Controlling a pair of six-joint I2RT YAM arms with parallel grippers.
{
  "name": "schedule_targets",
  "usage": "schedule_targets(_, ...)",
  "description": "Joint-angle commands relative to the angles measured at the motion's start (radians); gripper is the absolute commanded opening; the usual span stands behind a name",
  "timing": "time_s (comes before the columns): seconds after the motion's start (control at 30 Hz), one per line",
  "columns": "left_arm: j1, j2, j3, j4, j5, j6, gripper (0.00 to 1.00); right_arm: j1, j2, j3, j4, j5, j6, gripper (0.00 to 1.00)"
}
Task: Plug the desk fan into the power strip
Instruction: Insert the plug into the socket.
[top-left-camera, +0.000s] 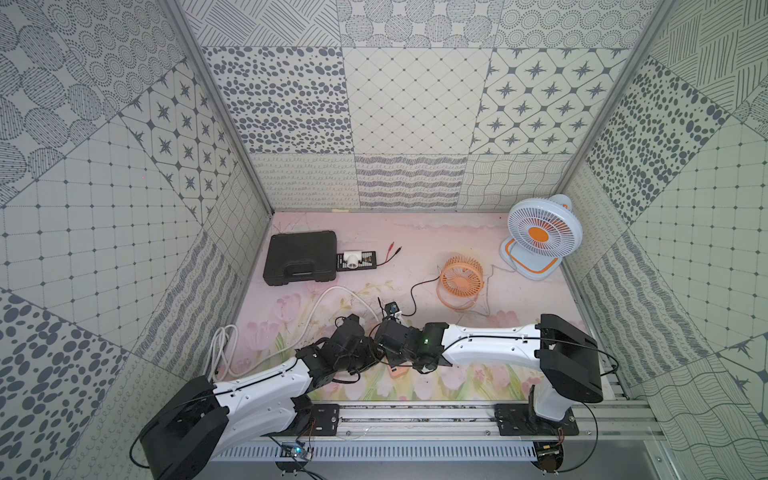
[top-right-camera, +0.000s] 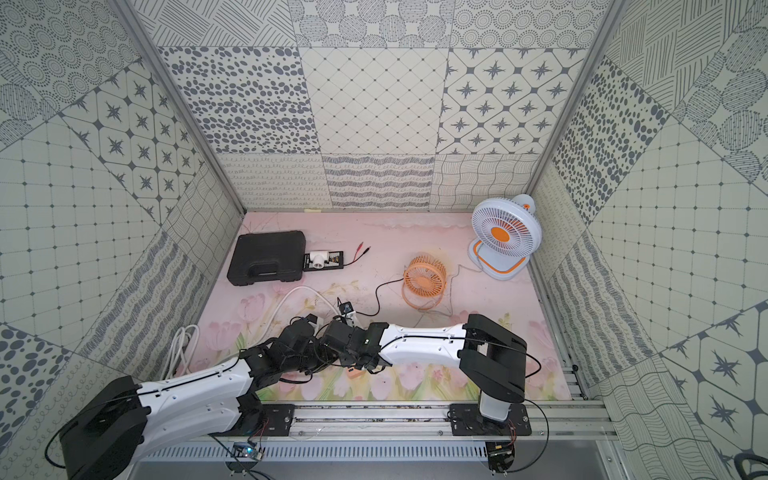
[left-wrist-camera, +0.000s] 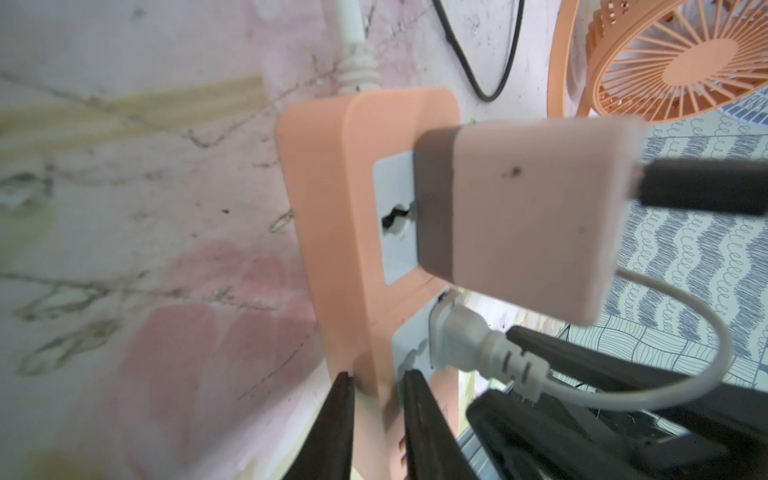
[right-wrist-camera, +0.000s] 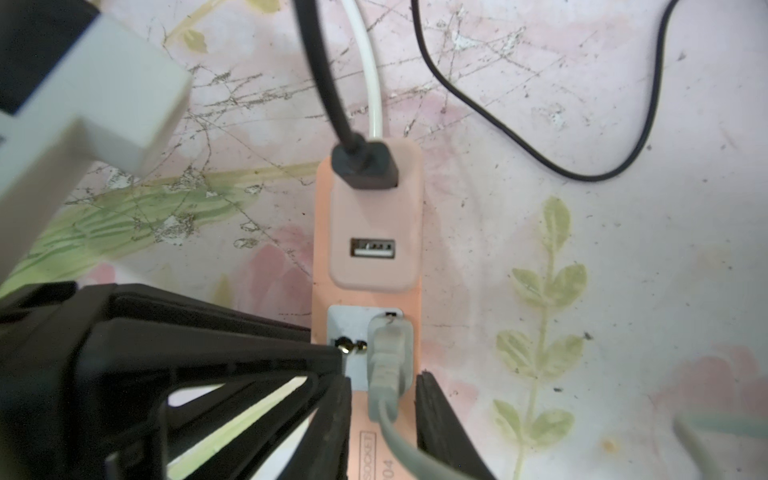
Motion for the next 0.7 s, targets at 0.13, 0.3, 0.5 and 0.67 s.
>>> schedule_targets(0.13,0.001,0.020,-0.009,-0.107,-0.040,0.029,0.26,-0.004,0.029,0.026,0.005,0.012,-0.014,0.19)
schedule_targets(0.3,0.000,0.026,-0.012,-0.098,-0.040,0.028,0.26,-0.003,0.049,0.022,0.004,0.004,-0.014,0.07)
schedule_targets(0.5,0.000,0.043,-0.006,-0.088,-0.036,0.031,0.26,0.013,0.060,-0.004,0.005,0.004,-0.002,0.00)
schedule_targets(0.67,0.000,0.045,-0.004,-0.085,-0.034,0.029,0.26,0.029,0.092,-0.024,-0.021,-0.001,0.025,0.00)
